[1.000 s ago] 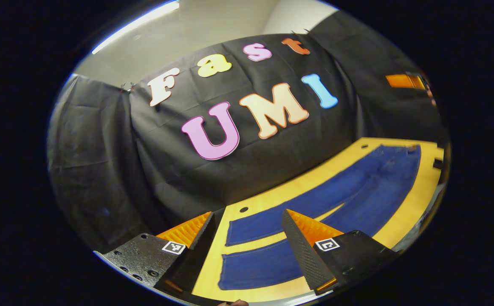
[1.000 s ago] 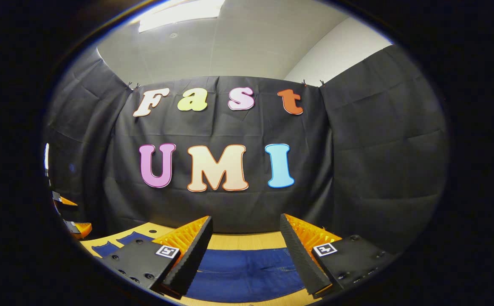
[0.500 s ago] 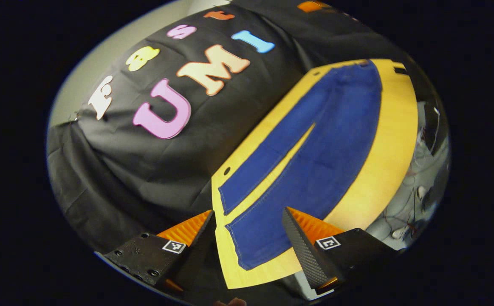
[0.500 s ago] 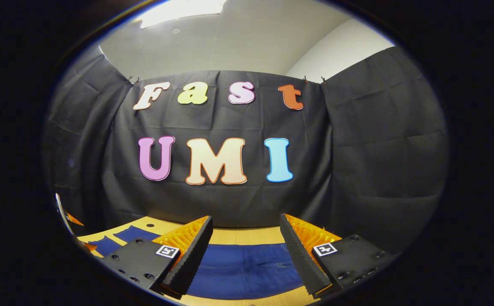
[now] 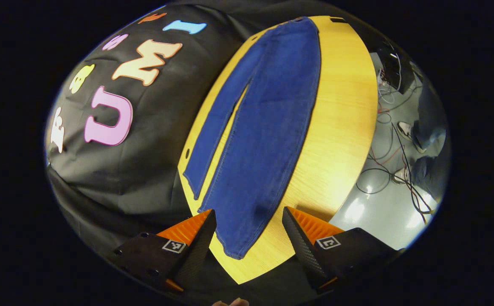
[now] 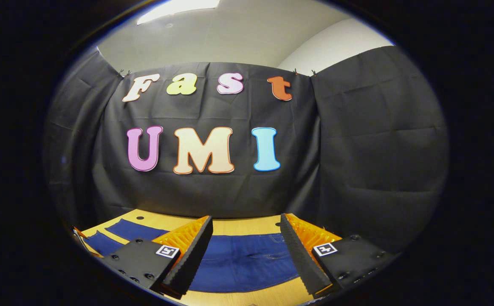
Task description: Grasp the waist and the cuffs of the jeans and fold them to make the two legs overlap; first hold the waist and fold one-third of the jeans toward the cuffs, then hold the cuffs and fold the remaining one-third in the same direction to finish folding.
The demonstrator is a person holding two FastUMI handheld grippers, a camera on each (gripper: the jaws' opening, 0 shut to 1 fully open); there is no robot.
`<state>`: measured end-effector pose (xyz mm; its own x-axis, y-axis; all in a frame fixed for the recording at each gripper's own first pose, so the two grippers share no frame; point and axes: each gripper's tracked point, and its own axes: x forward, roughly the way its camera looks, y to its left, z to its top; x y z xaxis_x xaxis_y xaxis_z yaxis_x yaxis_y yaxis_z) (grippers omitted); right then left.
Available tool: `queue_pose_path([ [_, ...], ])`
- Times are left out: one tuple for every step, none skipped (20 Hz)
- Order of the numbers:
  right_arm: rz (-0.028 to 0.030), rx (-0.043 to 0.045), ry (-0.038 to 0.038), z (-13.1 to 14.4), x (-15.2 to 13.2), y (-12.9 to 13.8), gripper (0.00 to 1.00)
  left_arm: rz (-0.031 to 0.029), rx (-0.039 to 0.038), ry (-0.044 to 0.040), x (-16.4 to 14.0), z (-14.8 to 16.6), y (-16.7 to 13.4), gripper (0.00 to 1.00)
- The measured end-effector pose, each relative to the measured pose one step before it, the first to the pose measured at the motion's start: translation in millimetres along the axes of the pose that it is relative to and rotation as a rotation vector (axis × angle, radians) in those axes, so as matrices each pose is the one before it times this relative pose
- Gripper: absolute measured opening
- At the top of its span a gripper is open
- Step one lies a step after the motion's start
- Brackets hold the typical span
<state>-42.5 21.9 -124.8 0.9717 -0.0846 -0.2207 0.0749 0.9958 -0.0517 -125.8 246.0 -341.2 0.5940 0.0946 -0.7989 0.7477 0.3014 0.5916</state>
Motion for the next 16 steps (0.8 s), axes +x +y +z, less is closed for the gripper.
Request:
queue_pose_path([
  [-0.00717,-0.00166,0.00314,-0.86,-1.57,-2.09,0.99,-0.0158,0.01289,0.00276,3.42,-0.37,-3.22,0.95],
  [-0.0096,-0.00518,0.00167,-2.26,-1.92,-2.14,0.98,-0.01157,0.01124,-0.00066,3.94,0.32,-1.76,0.95],
  [-0.0098,-0.00643,0.0014,-0.73,-1.81,-3.09,0.98,-0.01553,0.00611,0.00198,3.18,-0.74,-2.12,0.95],
  [-0.00953,-0.00383,0.00203,-1.36,-0.53,-2.9,0.98,-0.00311,0.00707,-0.00032,3.63,0.41,0.4,0.95],
  [-0.00965,-0.00133,0.00302,-0.58,-1.38,-2.47,0.98,-0.00619,0.0083,-0.00428,3.33,1.42,-0.82,0.95],
  [-0.0094,0.00152,0.00331,-1.77,-0.92,-2.8,0.98,-0.00477,0.00212,0.00235,3.9,-0.26,-0.4,0.94],
  [-0.0076,0.00272,0.00235,-0.25,-1.56,-2.06,0.99,-0.00134,0.00448,-0.00421,4.75,0.56,1.75,0.91],
  [-0.00781,0.00051,0.00089,-0.87,-1.11,-1.75,0.98,0.0,0.00687,-0.00568,3.67,2.35,2.59,0.89],
  [-0.00818,-0.00141,-0.0004,0.0,-0.62,-2.44,0.98,-0.00226,0.00973,0.00026,3.09,1.74,3.16,0.88],
  [-0.00807,-0.00399,-0.00234,0.34,-1.0,-1.68,0.98,-0.00434,0.01064,-0.00498,2.91,2.64,2.04,0.87],
  [-0.00688,-0.00559,-0.00292,0.62,-0.37,-1.5,0.98,-0.0055,0.01245,-0.00364,3.54,0.88,0.11,0.88],
  [-0.00482,-0.00328,-0.00098,-0.07,-0.84,-0.72,0.98,0.0002,0.01248,-0.00475,4.51,1.83,2.23,0.87],
  [-0.00322,-0.00046,0.00044,0.13,-0.66,-0.43,0.98,0.00221,0.01061,-0.00113,3.58,-0.04,4.2,0.86],
  [-0.00441,0.0003,0.00156,-1.41,-0.39,-0.62,0.98,-0.00115,0.00409,-0.00361,3.29,1.94,3.25,0.84],
  [-0.00314,0.00015,0.0011,0.46,0.11,-0.26,0.98,-0.01248,-0.00161,0.00284,3.23,-0.39,0.91,0.84],
  [-0.00302,-0.00034,-0.00085,-0.67,-0.2,-0.44,0.98,-0.01832,-0.00622,-0.0007,2.56,0.22,-0.08,0.83],
])
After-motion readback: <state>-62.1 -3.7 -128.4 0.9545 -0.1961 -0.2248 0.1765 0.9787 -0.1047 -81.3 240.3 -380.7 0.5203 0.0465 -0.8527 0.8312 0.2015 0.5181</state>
